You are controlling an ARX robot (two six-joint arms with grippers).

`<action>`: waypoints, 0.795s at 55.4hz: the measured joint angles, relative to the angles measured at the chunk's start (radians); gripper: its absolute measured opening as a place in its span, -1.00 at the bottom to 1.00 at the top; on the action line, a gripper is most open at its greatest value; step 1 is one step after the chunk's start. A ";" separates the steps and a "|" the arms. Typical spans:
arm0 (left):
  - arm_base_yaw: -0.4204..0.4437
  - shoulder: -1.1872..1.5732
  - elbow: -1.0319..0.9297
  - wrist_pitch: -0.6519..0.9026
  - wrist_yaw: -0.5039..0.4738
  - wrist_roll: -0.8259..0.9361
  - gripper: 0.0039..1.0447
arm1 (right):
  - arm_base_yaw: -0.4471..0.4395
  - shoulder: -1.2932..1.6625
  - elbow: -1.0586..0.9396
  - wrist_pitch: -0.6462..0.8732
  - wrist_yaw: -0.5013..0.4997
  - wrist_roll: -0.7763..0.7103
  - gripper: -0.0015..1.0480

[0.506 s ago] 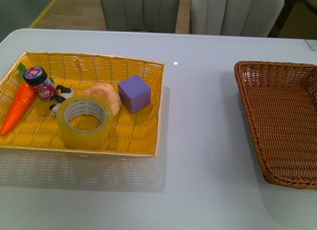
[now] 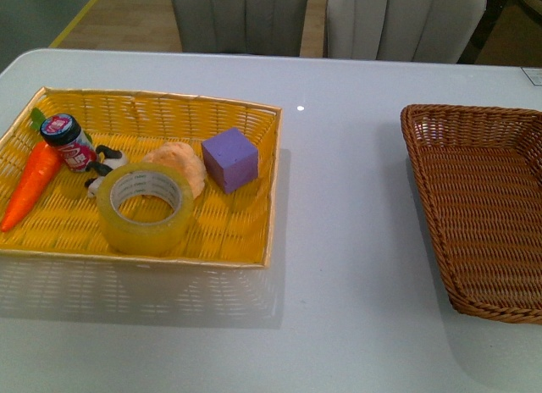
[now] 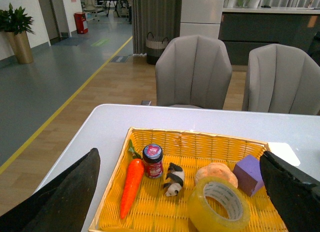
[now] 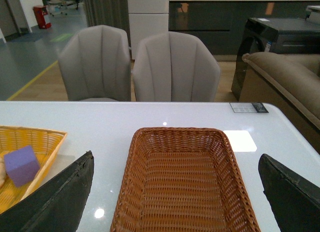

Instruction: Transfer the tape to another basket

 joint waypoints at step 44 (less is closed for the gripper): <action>0.000 0.000 0.000 0.000 0.000 0.000 0.83 | -0.207 1.252 0.415 0.361 -0.106 -0.092 0.83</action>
